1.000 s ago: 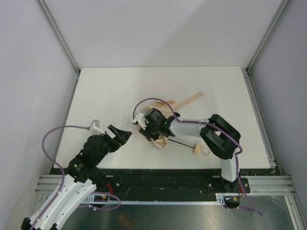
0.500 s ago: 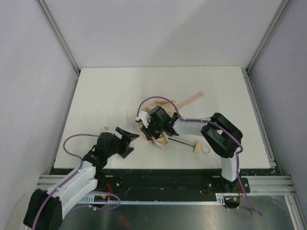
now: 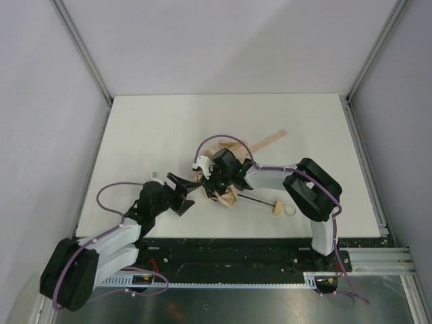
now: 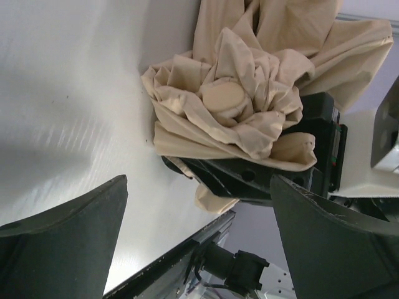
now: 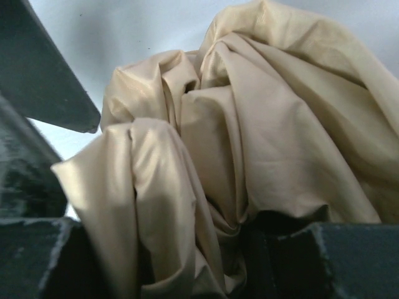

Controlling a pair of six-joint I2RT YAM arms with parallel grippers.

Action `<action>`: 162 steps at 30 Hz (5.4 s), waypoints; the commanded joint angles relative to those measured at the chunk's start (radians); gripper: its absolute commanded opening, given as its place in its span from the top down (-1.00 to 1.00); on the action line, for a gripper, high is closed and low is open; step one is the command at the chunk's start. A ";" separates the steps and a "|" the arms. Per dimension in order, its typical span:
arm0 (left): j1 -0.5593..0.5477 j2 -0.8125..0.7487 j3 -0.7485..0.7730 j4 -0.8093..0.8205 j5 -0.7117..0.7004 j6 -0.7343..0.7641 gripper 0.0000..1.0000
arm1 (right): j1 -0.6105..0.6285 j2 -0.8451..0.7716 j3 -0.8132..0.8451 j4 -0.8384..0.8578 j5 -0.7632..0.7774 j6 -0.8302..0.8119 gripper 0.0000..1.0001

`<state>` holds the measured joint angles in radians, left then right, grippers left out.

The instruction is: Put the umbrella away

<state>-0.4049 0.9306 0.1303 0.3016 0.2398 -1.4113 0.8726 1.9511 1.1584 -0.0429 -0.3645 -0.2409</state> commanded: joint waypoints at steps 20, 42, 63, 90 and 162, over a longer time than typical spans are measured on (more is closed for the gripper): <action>0.002 0.657 0.110 0.578 -0.060 0.116 -0.74 | 0.072 0.071 -0.062 -0.230 -0.094 -0.099 1.00; -0.050 0.679 0.159 0.482 -0.344 0.148 -0.32 | 0.073 0.009 -0.070 -0.212 -0.253 -0.114 1.00; -0.068 0.598 0.109 0.429 -0.337 0.273 1.00 | 0.042 -0.302 -0.070 -0.271 0.104 0.124 -0.52; -0.093 0.446 0.292 -0.233 -0.292 0.155 1.00 | 0.370 -0.163 -0.203 0.205 0.806 -0.102 -0.53; -0.111 0.465 0.194 -0.228 -0.459 -0.072 0.17 | -0.042 0.018 -0.385 0.321 -0.270 0.457 1.00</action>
<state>-0.5240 1.3159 0.3328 0.2012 0.0429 -1.5654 0.7742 1.9198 0.8391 0.5766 -0.6464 0.2661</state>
